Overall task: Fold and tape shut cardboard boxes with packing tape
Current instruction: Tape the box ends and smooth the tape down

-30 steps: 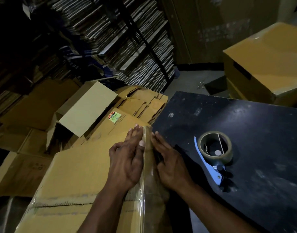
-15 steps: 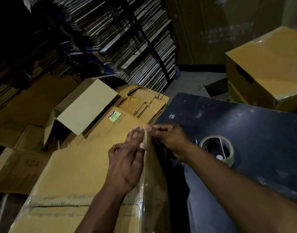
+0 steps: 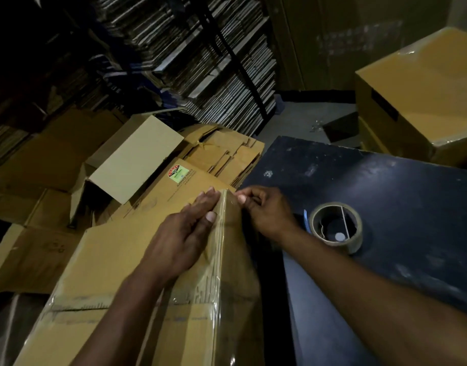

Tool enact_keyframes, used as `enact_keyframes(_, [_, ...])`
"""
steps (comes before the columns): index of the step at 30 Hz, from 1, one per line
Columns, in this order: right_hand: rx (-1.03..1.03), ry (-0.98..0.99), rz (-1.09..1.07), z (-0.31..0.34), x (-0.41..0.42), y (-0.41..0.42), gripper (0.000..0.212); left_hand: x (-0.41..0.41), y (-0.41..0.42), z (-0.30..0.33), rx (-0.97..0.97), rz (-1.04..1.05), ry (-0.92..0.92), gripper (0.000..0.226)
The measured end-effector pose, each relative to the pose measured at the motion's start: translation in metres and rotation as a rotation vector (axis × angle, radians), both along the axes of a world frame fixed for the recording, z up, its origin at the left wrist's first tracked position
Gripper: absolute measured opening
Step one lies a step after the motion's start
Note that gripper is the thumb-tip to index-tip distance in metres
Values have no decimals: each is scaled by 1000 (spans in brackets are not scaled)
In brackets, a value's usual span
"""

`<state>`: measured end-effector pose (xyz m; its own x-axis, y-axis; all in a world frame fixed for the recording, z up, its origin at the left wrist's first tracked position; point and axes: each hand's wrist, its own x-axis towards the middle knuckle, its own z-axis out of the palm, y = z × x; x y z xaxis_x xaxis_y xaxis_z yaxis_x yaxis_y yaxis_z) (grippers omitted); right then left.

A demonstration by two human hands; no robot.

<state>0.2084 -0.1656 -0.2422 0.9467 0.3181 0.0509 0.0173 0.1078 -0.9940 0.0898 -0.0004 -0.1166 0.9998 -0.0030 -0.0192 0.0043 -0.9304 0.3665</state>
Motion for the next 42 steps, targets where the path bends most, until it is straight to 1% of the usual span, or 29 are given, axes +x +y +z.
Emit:
enact_keyframes(1, [-59, -64, -44, 4, -7, -2, 25, 1, 1, -2, 12, -20, -5, 58])
enact_keyframes(3, [-73, -127, -37, 14, -24, -8, 44, 0, -3, -7, 16, -45, -32, 58])
enact_keyframes(5, [-50, -200, 94, 27, -40, -6, 62, 0, -3, -12, 20, -43, -73, 57])
enact_keyframes(7, [-71, -286, 213, 32, -50, 6, 82, 5, 0, -14, 24, -33, -98, 56])
enact_keyframes(8, [-99, -324, 234, 27, -53, 12, 88, 7, 2, -15, 23, -34, -109, 56])
enact_keyframes(9, [-130, -356, 232, 18, -55, 16, 90, 7, 1, -15, 23, -34, -116, 55])
enact_keyframes(11, [-146, -368, 203, -2, -58, 18, 90, 7, 1, -18, 11, -20, -118, 55])
enact_keyframes(13, [-134, -306, 206, -10, -63, 17, 88, 7, 0, -19, 13, -14, -108, 56])
enact_keyframes(17, [-143, -202, 245, -2, -66, 14, 72, 8, 2, -17, 38, -17, -91, 58])
enact_keyframes(19, [-134, -177, 268, 5, -74, 9, 69, 14, 5, -13, 55, -9, -71, 60])
enact_keyframes(23, [-125, -281, 286, 10, -93, 6, 68, 35, 13, -3, 85, 39, -44, 63])
enact_keyframes(27, [-185, -329, 300, 4, -77, 11, 68, 35, 13, -7, 118, 110, -90, 57])
enact_keyframes(29, [-201, -349, 324, 1, -72, 8, 68, 24, 7, -2, 127, 153, -108, 50])
enact_keyframes(33, [-205, -258, 349, 8, -75, -9, 66, -14, -6, 20, 72, 160, -43, 46])
enact_keyframes(36, [-171, -321, 356, 14, -96, -10, 70, -56, -14, 29, 6, 216, -53, 49])
enact_keyframes(39, [-150, -379, 360, 9, -108, -8, 68, -97, -27, 27, -59, 237, -83, 53])
enact_keyframes(42, [-182, -383, 331, -1, -97, -12, 74, -114, -38, 20, -115, 299, -115, 41])
